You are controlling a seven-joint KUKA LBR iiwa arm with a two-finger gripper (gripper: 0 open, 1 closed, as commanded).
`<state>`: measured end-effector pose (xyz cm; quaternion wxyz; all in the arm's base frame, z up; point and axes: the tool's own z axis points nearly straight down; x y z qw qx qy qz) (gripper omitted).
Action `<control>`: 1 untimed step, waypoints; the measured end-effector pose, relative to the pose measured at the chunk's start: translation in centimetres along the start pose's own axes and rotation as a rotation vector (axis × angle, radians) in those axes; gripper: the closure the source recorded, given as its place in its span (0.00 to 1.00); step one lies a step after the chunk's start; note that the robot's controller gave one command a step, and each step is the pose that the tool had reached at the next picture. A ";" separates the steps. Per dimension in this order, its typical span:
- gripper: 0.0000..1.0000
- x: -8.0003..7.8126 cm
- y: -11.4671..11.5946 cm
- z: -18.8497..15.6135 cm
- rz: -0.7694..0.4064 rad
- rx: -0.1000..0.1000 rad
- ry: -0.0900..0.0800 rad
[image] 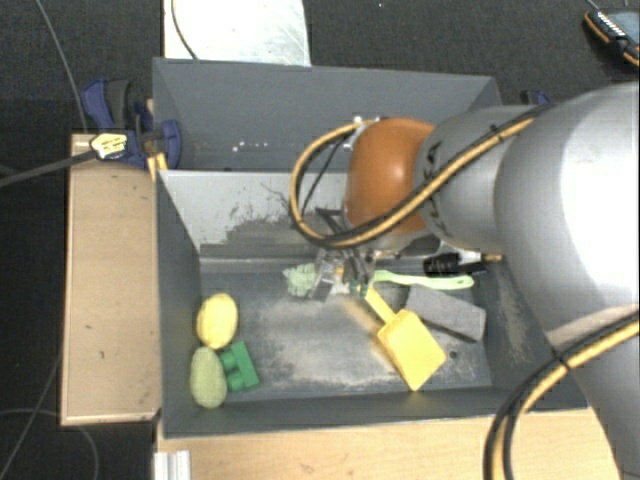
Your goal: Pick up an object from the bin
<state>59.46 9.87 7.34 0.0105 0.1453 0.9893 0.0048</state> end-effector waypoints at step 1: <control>1.00 0.2 -0.1 -3.0 0.000 0.004 0.008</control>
Offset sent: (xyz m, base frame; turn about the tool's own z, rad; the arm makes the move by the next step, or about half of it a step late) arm -0.0027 -0.0004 0.1050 0.0004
